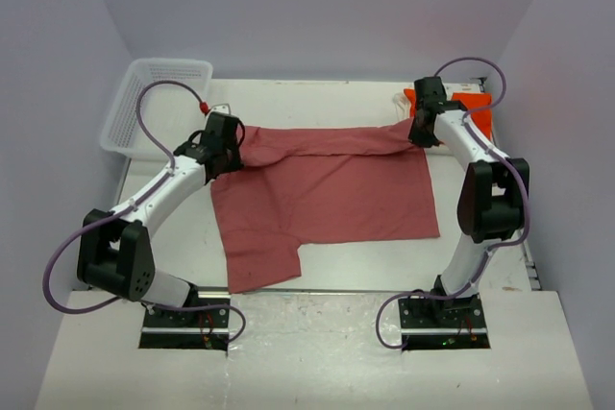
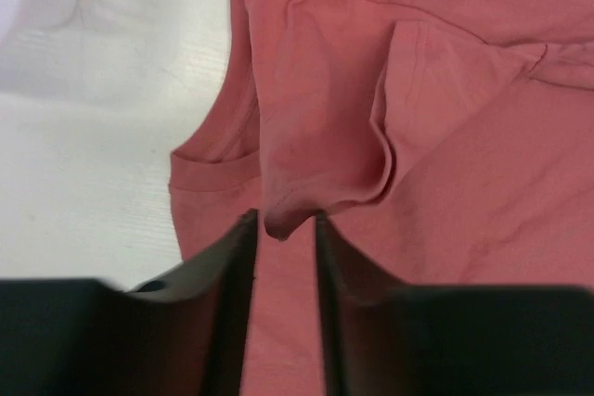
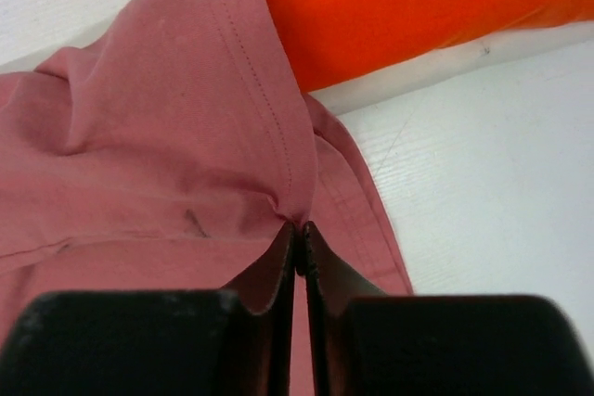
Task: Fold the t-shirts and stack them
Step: Fold the flattened tshirt in 1/3 of the way
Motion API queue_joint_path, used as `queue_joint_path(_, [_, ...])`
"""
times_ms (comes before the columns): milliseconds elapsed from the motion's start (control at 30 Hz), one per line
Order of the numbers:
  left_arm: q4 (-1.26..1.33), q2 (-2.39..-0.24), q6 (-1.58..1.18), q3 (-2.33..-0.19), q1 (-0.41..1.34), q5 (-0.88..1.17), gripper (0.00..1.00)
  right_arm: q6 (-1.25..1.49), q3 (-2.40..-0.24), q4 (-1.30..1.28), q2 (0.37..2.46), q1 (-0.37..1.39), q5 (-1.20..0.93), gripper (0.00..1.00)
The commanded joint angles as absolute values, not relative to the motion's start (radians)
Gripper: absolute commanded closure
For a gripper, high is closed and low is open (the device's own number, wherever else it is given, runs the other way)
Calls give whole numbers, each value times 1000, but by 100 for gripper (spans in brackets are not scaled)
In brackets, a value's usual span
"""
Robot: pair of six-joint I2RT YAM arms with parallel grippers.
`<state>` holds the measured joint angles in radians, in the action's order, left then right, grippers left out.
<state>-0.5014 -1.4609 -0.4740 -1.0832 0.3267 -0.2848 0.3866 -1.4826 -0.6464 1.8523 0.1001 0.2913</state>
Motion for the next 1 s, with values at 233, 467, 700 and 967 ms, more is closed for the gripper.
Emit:
queue_joint_path(233, [-514, -1249, -626, -992, 437, -548, 48, 433, -1486, -693, 1758, 113, 382, 50])
queue_joint_path(467, [-497, -1480, -574, -1245, 436, -491, 73, 388, -1540, -655, 1749, 138, 330, 35])
queue_joint_path(700, [-505, -1791, -560, -1448, 385, -411, 100, 357, -1577, -615, 1753, 166, 233, 100])
queue_joint_path(967, [-460, -1950, -511, -1526, 239, -333, 100, 322, -1591, -583, 1808, 166, 184, 100])
